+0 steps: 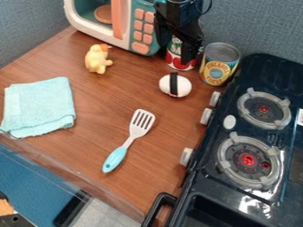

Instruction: Put the yellow object near on the blue spatula

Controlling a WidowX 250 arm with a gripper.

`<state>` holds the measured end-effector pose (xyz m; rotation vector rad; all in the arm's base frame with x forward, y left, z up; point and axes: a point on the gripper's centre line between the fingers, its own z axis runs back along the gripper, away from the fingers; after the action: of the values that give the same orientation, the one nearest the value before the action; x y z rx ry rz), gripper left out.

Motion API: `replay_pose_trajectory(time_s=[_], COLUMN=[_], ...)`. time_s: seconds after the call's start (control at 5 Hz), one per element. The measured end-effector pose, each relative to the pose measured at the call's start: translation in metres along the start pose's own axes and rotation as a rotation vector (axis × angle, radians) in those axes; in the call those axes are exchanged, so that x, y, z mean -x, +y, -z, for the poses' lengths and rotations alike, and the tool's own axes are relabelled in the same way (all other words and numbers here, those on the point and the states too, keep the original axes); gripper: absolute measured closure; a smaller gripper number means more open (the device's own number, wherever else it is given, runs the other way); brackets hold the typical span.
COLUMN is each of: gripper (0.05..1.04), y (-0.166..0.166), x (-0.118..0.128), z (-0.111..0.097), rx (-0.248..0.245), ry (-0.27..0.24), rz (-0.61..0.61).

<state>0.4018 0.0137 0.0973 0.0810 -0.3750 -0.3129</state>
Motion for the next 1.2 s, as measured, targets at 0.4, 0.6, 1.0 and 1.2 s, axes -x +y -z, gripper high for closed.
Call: replay_pose_trajectory(time_s=[0.4, 0.6, 1.0, 1.2], gripper=[0.083, 0.083, 0.083, 0.083], y=[0.009, 0.041, 0.08, 0.1], x=[0.023, 0.041, 0.07, 0.08], z=[0.019, 0.007, 0.016, 0.024], rx=[0.01, -0.039, -0.188, -0.204], ry=[0.054, 0.043, 0.07, 0.09], rz=[-0.084, -0.262, -0.444, -0.511])
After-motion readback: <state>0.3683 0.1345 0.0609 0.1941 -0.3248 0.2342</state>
